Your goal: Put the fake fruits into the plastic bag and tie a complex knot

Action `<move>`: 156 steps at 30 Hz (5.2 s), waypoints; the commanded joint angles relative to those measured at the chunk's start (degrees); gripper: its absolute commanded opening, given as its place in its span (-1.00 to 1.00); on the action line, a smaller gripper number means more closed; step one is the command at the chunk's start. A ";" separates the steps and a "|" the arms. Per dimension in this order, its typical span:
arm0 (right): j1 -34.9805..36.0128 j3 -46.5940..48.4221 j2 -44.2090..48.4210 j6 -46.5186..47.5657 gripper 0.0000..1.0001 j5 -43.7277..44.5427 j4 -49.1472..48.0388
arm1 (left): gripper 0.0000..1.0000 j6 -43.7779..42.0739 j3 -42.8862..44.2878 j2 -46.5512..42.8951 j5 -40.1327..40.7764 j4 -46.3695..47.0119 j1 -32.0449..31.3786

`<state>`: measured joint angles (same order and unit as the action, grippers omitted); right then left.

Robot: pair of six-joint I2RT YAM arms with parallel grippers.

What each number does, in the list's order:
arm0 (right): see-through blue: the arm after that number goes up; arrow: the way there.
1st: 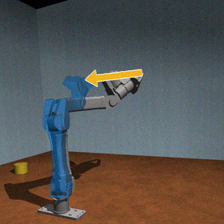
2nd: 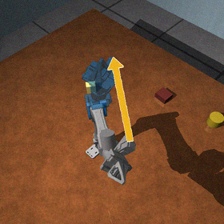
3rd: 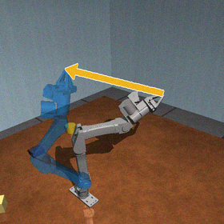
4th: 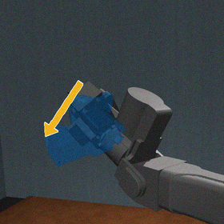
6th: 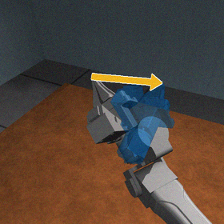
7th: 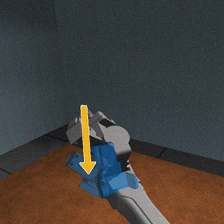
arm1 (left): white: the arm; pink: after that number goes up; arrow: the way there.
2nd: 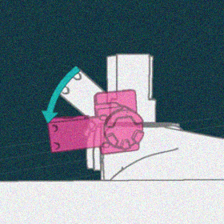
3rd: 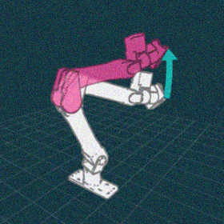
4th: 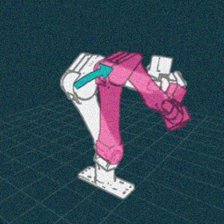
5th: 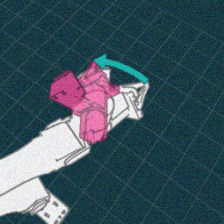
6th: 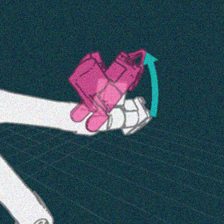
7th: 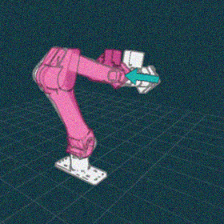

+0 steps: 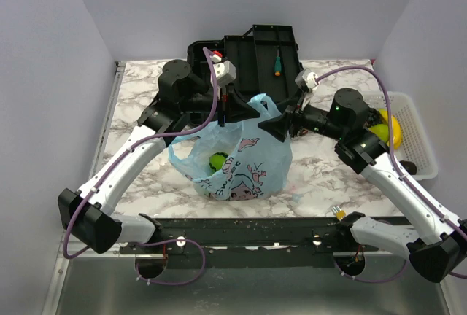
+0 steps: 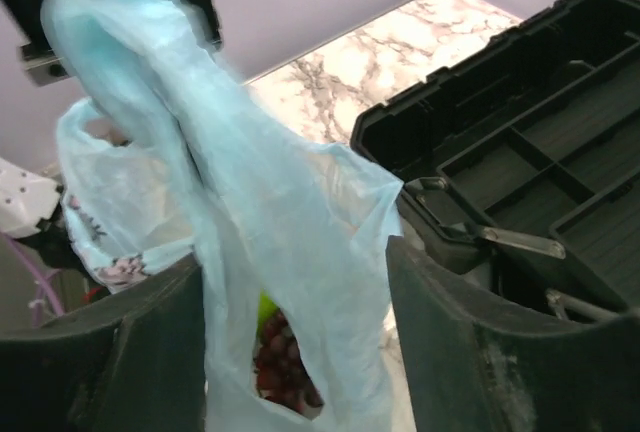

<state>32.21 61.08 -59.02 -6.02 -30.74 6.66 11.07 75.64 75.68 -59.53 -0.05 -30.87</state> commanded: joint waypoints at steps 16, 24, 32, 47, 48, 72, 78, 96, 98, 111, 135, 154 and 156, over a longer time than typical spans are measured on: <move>0.22 -1.88 -0.46 14.89 -0.87 -18.34 -3.38 | 0.53 -39.73 30.95 4.36 6.90 -48.43 -2.08; 0.22 -1.55 -1.24 15.68 -0.85 -19.01 -1.87 | 0.50 -38.33 27.85 5.81 6.09 -49.62 -6.21; 0.23 -7.53 2.21 13.66 -0.52 -12.29 -2.23 | -1.00 -25.72 20.39 6.00 6.91 -38.53 -5.75; 10.18 -9.99 2.84 -6.75 0.98 23.47 -21.70 | -1.00 7.56 11.82 0.24 35.47 -19.96 -6.13; 12.25 -9.13 1.34 -4.79 0.98 27.37 -21.96 | -1.00 8.09 11.79 -0.17 35.59 -19.55 -6.26; 16.57 -29.77 -20.30 12.45 -0.56 33.12 -49.38 | -1.00 10.73 5.80 -7.04 32.72 -14.09 -3.48; 16.49 -35.82 -21.23 11.08 -0.84 31.12 -52.71 | -1.00 9.06 6.66 -7.12 27.28 -13.84 -1.59; 16.50 -29.72 -7.97 -1.23 -0.99 22.19 -41.93 | 0.97 -17.17 -0.72 -8.34 19.85 -32.33 9.91; 16.49 -29.77 -7.33 -2.46 -0.99 22.44 -41.28 | 0.97 -20.37 -2.51 -7.55 19.36 -34.01 9.87; 13.21 -31.56 -4.61 -22.26 -0.99 26.22 -34.60 | -0.90 -34.65 -32.86 -17.10 17.94 -25.10 6.67; 10.47 -32.73 -7.84 -27.54 -0.99 40.15 -24.32 | -1.00 -65.48 -43.89 -19.94 42.84 -26.69 -12.11; 10.49 -33.85 -6.02 -29.65 -0.99 36.72 -25.10 | 0.71 -5.05 -26.98 -36.13 14.04 -33.87 21.34; 10.39 -34.35 -5.77 -30.14 -0.98 36.67 -25.52 | 0.71 3.90 -31.15 -37.66 12.66 -32.46 25.72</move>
<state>43.00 27.22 -65.91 -35.03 3.84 -19.16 -7.07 52.14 39.90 -41.71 -30.55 -11.79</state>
